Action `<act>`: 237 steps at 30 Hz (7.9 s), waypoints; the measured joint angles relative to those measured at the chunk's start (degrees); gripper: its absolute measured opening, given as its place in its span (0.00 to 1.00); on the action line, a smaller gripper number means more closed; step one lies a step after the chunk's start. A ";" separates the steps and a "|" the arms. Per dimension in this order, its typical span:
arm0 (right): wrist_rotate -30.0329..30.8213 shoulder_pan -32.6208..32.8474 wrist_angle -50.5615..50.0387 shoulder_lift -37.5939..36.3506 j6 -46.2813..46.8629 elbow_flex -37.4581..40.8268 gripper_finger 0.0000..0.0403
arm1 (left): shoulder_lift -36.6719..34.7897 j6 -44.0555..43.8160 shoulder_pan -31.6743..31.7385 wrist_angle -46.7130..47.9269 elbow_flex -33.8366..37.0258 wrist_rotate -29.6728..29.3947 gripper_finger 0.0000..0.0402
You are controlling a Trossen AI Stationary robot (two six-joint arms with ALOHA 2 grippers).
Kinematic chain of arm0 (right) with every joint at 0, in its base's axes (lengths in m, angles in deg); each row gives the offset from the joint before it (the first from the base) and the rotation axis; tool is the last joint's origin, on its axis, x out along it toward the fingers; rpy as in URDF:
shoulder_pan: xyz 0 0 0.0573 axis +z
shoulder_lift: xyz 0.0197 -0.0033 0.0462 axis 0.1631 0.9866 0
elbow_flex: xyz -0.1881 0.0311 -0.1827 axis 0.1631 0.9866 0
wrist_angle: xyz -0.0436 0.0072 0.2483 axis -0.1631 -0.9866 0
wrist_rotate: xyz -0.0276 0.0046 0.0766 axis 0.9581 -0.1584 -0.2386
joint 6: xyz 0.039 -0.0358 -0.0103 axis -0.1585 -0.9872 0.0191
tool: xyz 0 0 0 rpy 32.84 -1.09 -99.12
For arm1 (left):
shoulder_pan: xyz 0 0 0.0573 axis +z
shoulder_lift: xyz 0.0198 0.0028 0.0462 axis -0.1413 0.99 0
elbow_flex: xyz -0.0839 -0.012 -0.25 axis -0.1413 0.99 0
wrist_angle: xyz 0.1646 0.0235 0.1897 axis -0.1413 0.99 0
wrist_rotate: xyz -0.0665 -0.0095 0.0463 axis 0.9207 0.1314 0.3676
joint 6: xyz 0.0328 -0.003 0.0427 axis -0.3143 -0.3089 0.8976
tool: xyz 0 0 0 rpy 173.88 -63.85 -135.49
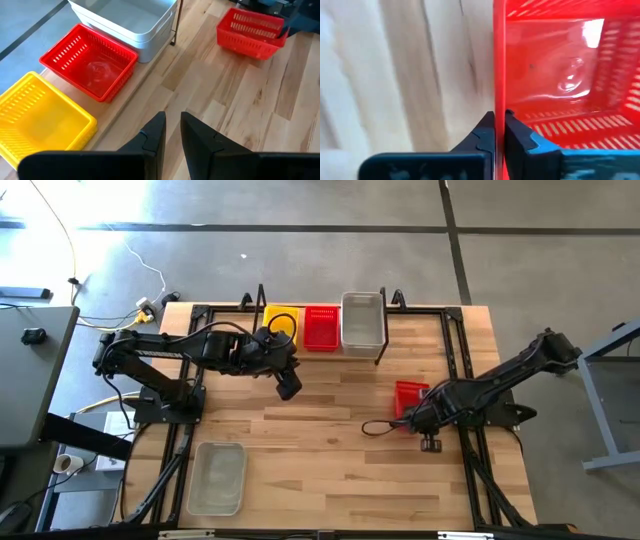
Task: Stack baskets on shelf by color
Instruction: Stack the red basket on top of the red baskets on the shelf, then stack the white bin on top of the white bins on the shelf
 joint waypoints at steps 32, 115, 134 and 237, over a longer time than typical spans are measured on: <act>2.54 -11.92 -0.94 28.69 -6.94 -50.06 0.00 | 0.00 11.69 0.00 20.31 0.02 -3.24 0.12; 12.56 -36.01 -10.89 50.65 -28.73 -75.11 0.35 | -4.72 -2.25 5.10 30.10 0.02 -6.09 0.12; -3.32 -21.89 3.88 49.33 -6.42 -75.11 0.35 | -14.32 -6.09 -7.07 30.36 0.02 -0.18 0.12; 19.98 -9.13 16.00 42.75 16.06 -75.11 0.35 | -11.71 -7.88 -32.54 15.54 33.92 26.61 0.36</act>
